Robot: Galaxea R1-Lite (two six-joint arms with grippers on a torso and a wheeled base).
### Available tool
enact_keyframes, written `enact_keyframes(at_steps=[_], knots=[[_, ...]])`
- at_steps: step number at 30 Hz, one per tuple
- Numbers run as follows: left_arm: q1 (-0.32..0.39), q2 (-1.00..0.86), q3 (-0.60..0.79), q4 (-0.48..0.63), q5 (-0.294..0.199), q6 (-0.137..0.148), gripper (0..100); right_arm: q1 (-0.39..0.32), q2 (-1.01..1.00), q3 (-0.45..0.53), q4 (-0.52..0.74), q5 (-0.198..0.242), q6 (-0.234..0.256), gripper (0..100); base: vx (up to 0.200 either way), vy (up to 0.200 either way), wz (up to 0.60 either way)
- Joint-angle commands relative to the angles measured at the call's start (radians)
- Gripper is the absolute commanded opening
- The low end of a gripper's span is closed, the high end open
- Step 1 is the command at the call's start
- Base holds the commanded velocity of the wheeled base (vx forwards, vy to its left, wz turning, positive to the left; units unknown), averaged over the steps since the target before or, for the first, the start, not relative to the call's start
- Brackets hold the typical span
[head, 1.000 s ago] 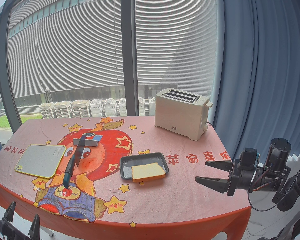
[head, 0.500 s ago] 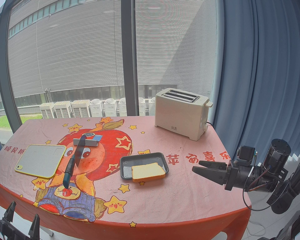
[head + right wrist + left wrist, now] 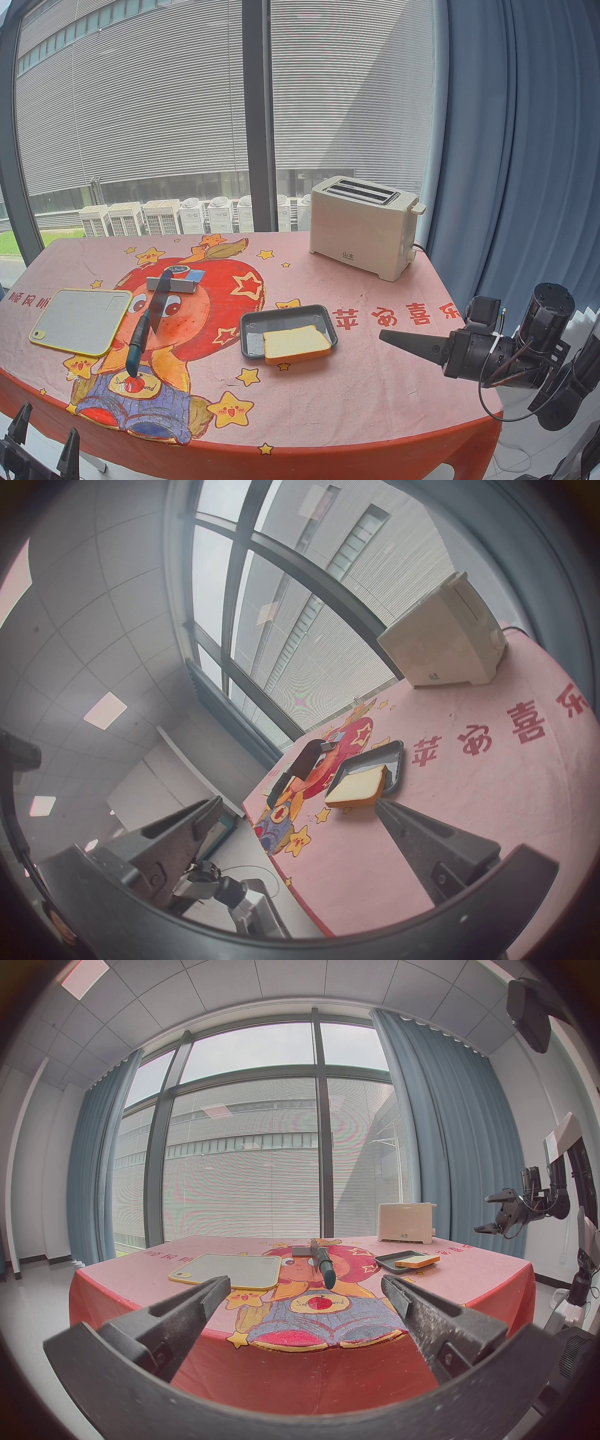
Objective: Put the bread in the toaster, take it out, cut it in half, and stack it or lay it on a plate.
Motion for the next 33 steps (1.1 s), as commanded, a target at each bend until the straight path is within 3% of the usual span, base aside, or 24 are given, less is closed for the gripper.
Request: enact_keyframes(at_steps=[1, 7, 13, 28, 33], knots=[[0.000, -0.016, 0.018, 0.000, 0.000, 0.000, 100, 0.008, 0.001, 0.009, -0.014, 0.000, 0.037, 100, 0.000, 0.000, 0.00], [0.000, -0.016, 0.018, 0.000, 0.000, 0.000, 100, 0.012, 0.012, 0.009, -0.016, 0.001, 0.129, 100, 0.000, 0.000, 0.00], [0.000, -0.016, 0.018, 0.000, 0.000, 0.000, 100, 0.017, 0.051, 0.010, -0.017, 0.006, 0.171, 100, 0.000, 0.000, 0.00], [0.000, -0.016, 0.018, 0.000, 0.000, 0.000, 100, 0.040, 0.141, -0.013, -0.019, 0.012, 0.350, 100, 0.000, 0.000, 0.00], [0.000, -0.016, 0.018, 0.000, 0.000, 0.000, 100, 0.043, 0.195, -0.027, -0.091, 0.012, 0.418, 100, 0.000, 0.000, 0.00]])
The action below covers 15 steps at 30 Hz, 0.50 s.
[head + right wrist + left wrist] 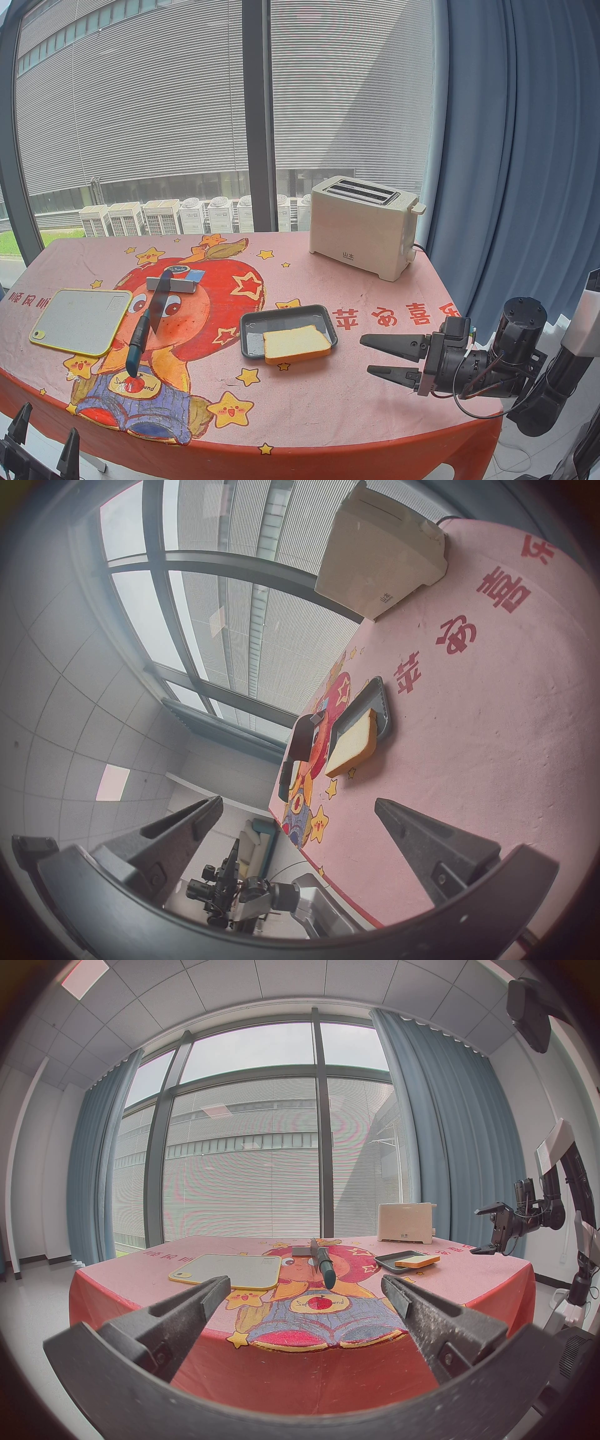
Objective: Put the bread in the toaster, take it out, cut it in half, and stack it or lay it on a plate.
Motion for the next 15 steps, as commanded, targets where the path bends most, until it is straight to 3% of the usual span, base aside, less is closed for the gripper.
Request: enact_keyframes(at_steps=[1, 5, 15], knots=[[0.000, -0.016, 0.018, 0.000, 0.000, 0.000, 100, 0.003, 0.054, -0.011, -0.034, 0.002, 0.039, 100, 0.000, 0.000, 0.00], [0.000, -0.016, 0.018, 0.000, 0.000, 0.000, 100, 0.003, 0.058, -0.025, -0.031, 0.002, 0.085, 100, 0.000, 0.000, 0.00], [0.000, -0.016, 0.018, 0.000, 0.000, 0.000, 100, -0.001, 0.098, -0.054, -0.029, -0.006, 0.117, 100, 0.000, 0.000, 0.00]])
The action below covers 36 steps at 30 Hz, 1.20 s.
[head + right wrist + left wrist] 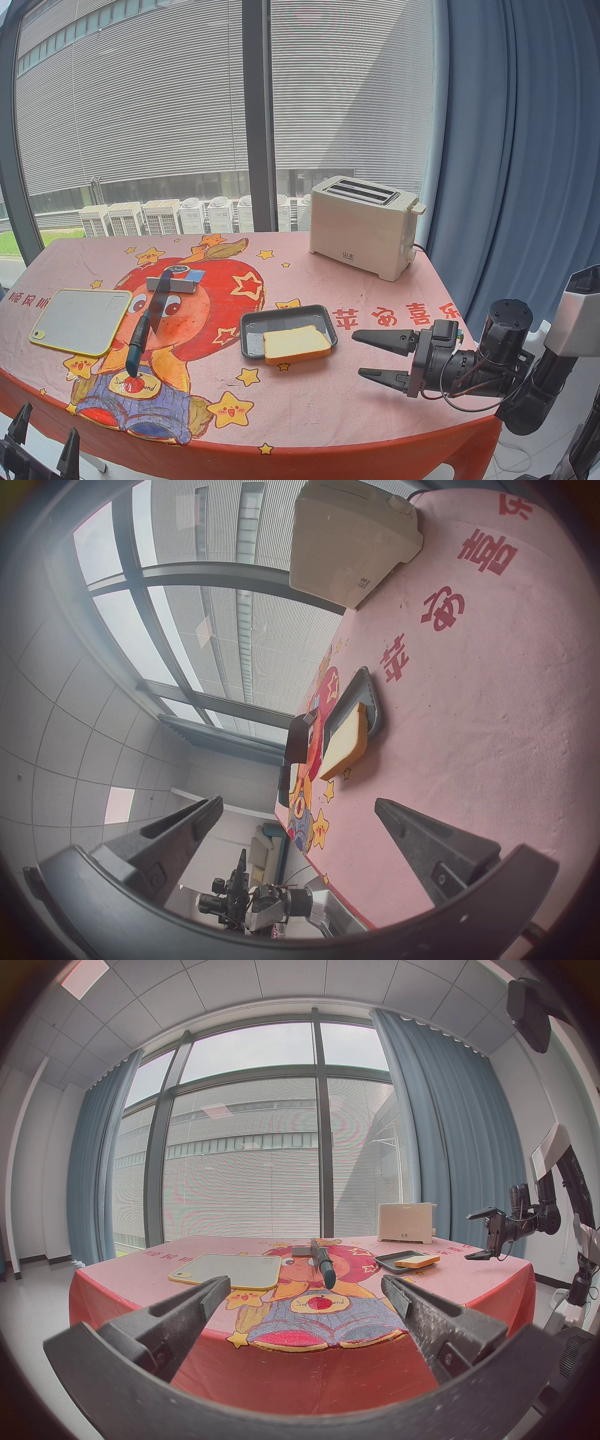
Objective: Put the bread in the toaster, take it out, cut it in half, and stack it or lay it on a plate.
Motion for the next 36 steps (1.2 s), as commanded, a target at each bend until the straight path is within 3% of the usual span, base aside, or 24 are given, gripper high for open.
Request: enact_keyframes(at_steps=[1, 5, 14, 27, 36], knots=[[0.000, -0.016, 0.018, 0.000, 0.000, 0.000, 100, -0.008, 0.048, -0.031, -0.002, -0.006, 0.005, 100, 0.000, 0.000, 0.00], [0.000, -0.016, 0.018, 0.000, 0.000, 0.000, 100, -0.008, 0.074, -0.045, -0.002, -0.007, 0.009, 100, 0.000, 0.000, 0.00], [0.000, -0.016, 0.018, 0.000, 0.000, 0.000, 100, -0.001, 0.078, -0.081, -0.001, -0.007, 0.074, 100, 0.000, 0.000, 0.00], [0.000, -0.016, 0.018, 0.000, 0.000, 0.000, 100, 0.008, 0.147, -0.140, 0.004, -0.007, 0.077, 100, 0.000, 0.000, 0.00], [0.000, -0.016, 0.018, 0.000, 0.000, 0.000, 100, 0.014, 0.137, -0.185, 0.079, -0.004, 0.075, 100, 0.000, 0.000, 0.00]])
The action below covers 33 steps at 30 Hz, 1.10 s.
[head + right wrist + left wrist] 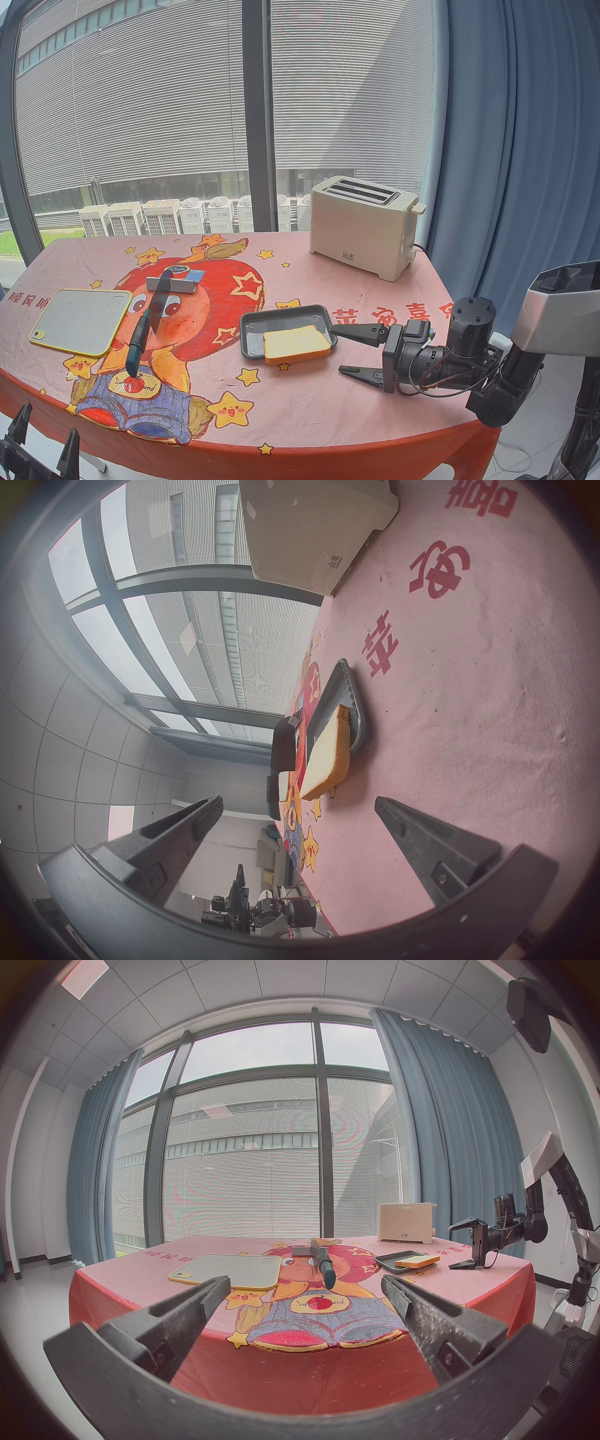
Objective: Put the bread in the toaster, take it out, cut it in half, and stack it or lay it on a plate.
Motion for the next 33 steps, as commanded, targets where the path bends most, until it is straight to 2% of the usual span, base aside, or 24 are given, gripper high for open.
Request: enact_keyframes(at_steps=[1, 5, 11, 14, 21, 33], knots=[[0.000, -0.016, 0.018, 0.000, 0.000, 0.000, 100, 0.007, -0.003, -0.015, 0.004, 0.002, 0.001, 100, 0.000, 0.000, 0.00], [0.000, -0.016, 0.018, 0.000, 0.000, 0.000, 100, 0.007, -0.003, -0.027, 0.013, 0.003, 0.001, 100, 0.000, 0.000, 0.00], [0.000, -0.016, 0.018, 0.000, 0.000, 0.000, 100, 0.007, -0.023, -0.110, 0.174, 0.003, 0.001, 100, 0.000, 0.000, 0.00], [0.000, -0.016, 0.018, 0.000, 0.000, 0.000, 100, 0.007, -0.023, -0.139, 0.214, 0.005, 0.001, 100, 0.000, 0.000, 0.00], [0.000, -0.016, 0.018, 0.000, 0.000, 0.000, 100, 0.007, -0.014, -0.179, 0.263, 0.005, 0.001, 100, 0.000, 0.000, 0.00], [0.000, -0.016, 0.018, 0.000, 0.000, 0.000, 100, 0.003, 0.004, -0.216, 0.268, 0.008, 0.003, 100, 0.000, 0.000, 0.00]])
